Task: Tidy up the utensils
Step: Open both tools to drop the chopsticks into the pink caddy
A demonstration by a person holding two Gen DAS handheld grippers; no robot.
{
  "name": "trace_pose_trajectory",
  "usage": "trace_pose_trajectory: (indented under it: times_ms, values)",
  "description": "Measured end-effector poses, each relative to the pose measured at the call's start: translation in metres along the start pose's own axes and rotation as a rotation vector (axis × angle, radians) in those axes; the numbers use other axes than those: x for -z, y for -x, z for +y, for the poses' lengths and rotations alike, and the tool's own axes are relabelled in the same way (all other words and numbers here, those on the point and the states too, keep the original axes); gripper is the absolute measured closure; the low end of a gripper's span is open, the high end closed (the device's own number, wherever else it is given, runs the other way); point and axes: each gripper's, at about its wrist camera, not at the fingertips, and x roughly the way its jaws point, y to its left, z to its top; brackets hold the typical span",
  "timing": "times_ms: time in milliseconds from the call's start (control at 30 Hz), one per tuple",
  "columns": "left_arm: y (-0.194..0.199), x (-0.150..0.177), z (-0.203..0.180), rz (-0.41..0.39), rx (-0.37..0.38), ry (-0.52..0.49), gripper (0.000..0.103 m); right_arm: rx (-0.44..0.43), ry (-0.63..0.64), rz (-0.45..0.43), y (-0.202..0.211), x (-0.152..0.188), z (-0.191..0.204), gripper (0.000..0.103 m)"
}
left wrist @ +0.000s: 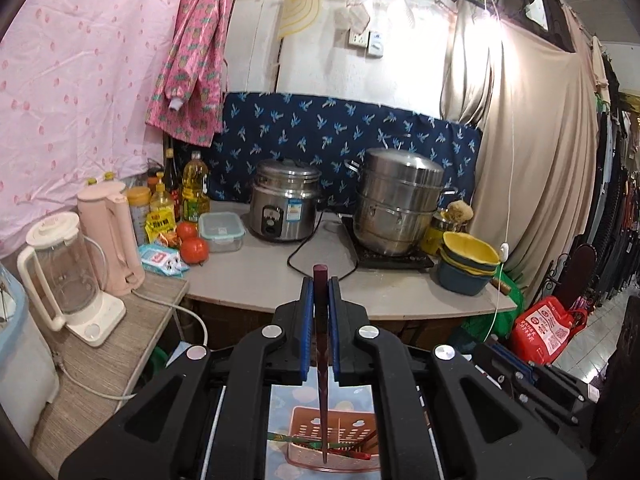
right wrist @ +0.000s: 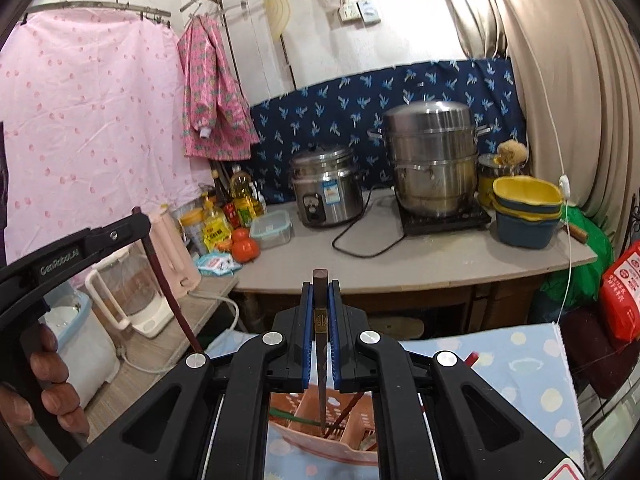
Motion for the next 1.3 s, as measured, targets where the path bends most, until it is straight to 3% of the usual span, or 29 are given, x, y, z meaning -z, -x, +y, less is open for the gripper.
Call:
trace_pose_trajectory:
  times_ms: [167,400,633,1033,1100,1167,1300]
  values:
    - [-0.015,0.014,0.008,0.043,0.005,0.024,0.096,0.009,0.002,0.055,-0.020,0.021,-0.004,0.096]
    - [0.018,-0.020,0.006,-0.049,0.052,0.029,0.096,0.004,-0.007,0.026,-0.014,0.011,-0.005,0.096]
    - [0.024,-0.039,0.002,-0.116,0.026,0.018,0.096,0.000,0.002,-0.004,-0.009,-0.003,0.000,0.096]
    - [-0.042,0.027,0.024,0.066,-0.023,0.051,0.096,0.033,-0.003,0.091,-0.034,0.033,-0.010,0.096]
    - [-0.043,0.034,0.029,0.066,-0.035,0.068,0.092,0.047,-0.005,0.092,-0.034,0.036,-0.013,0.091]
    - [-0.042,0.038,0.033,0.068,-0.045,0.082,0.068,0.065,-0.005,0.084,-0.031,0.038,-0.016,0.067]
    - [-0.035,0.042,0.039,0.069,-0.056,0.094,0.064,0.081,-0.009,0.060,-0.017,0.038,-0.021,0.061]
